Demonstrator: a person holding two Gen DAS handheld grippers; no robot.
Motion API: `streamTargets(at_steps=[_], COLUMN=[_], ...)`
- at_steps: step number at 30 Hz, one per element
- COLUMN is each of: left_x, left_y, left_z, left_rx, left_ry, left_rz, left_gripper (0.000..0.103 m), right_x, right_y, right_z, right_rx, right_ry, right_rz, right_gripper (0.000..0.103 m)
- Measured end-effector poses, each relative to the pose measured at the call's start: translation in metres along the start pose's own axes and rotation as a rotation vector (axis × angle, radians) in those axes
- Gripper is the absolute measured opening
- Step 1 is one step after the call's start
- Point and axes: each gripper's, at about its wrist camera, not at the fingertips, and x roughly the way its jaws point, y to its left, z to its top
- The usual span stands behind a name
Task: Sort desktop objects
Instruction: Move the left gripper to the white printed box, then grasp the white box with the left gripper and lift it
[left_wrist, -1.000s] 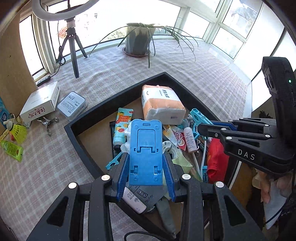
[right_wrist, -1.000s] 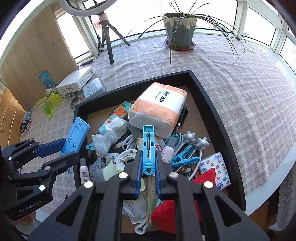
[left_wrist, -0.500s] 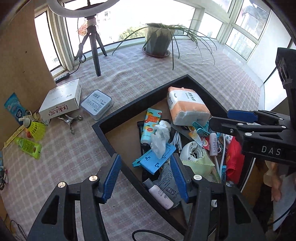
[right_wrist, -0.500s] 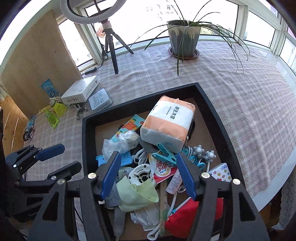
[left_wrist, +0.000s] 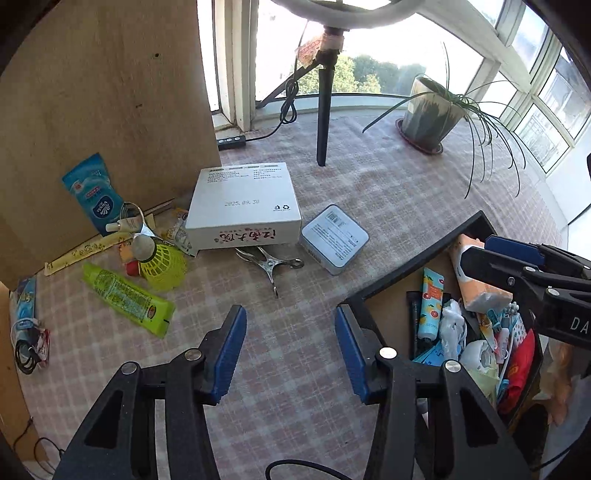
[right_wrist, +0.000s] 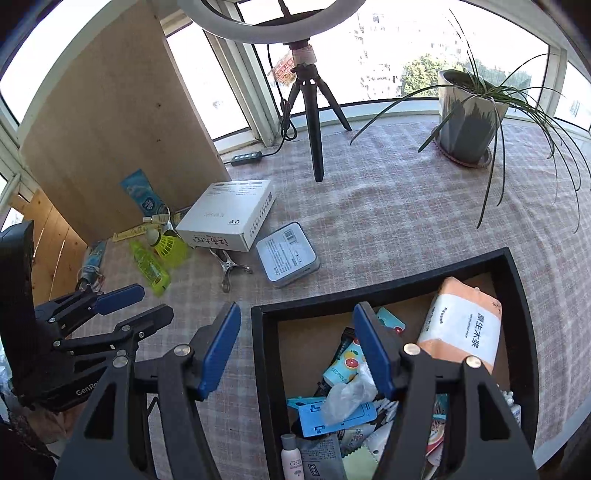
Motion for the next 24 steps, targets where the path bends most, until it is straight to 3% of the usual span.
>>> streamTargets(at_steps=[4, 7, 8, 13, 20, 22, 24], left_x=[0.023, 0.042, 0.049, 0.084, 0.117, 0.118, 0.118], left_y=[0.036, 0.057, 0.063, 0.085, 0.093, 0.091, 0.088], left_z=[0.028, 0.048, 0.055, 0.079, 0.089, 0.09, 0.091], left_rx=[-0.052, -0.087, -0.1, -0.156, -0.162, -0.149, -0.14], left_ry=[0.013, 0.02, 0.021, 0.047, 0.07, 0.068, 0.062], left_rz=[0.03, 0.038, 0.039, 0.034, 0.013, -0.004, 0.006], left_gripper=[0.043, 0.043, 0.043, 0.043, 0.043, 0.035, 0.035], right_x=[0.037, 0.071, 0.082, 0.136, 0.188, 0.196, 0.197], right_y=[0.014, 0.022, 0.024, 0.038, 0.039, 0.038, 0.039], right_z=[0.031, 0.053, 0.059, 0.084, 0.099, 0.1, 0.101], right_rx=[0.034, 0.066, 0.076, 0.094, 0.154, 0.163, 0.167], right_ry=[0.033, 0.076, 0.088, 0.143, 0.195, 0.203, 0.193], right_rz=[0.054, 0.088, 0.096, 0.109, 0.098, 0.114, 0.113], right_gripper=[0.06, 0.042, 0.041, 0.04, 0.038, 0.035, 0.035])
